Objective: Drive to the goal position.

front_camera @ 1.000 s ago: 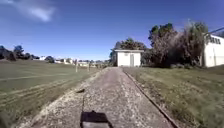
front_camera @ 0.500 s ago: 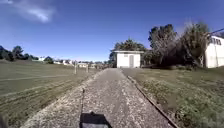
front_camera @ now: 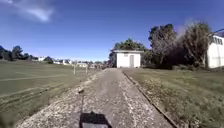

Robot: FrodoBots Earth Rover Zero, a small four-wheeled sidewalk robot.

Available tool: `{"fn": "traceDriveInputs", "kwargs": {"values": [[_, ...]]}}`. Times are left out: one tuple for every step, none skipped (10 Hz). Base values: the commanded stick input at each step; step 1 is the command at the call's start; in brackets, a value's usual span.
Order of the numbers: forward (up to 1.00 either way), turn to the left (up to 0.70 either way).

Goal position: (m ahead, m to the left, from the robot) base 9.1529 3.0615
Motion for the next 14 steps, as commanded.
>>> {"fn": "traceDriveInputs", "kwargs": {"values": [[0.5,0.0],[0.5,0.0],[0.5,0.0],[0.5,0.0],[0.5,0.0],[0.5,0.0],[0.5,0.0],[0.5,0.0],[0.5,0.0],[0.5,0.0],[0.5,0.0],[0.5,0.0],[0.5,0.0],[0.5,0.0]]}}
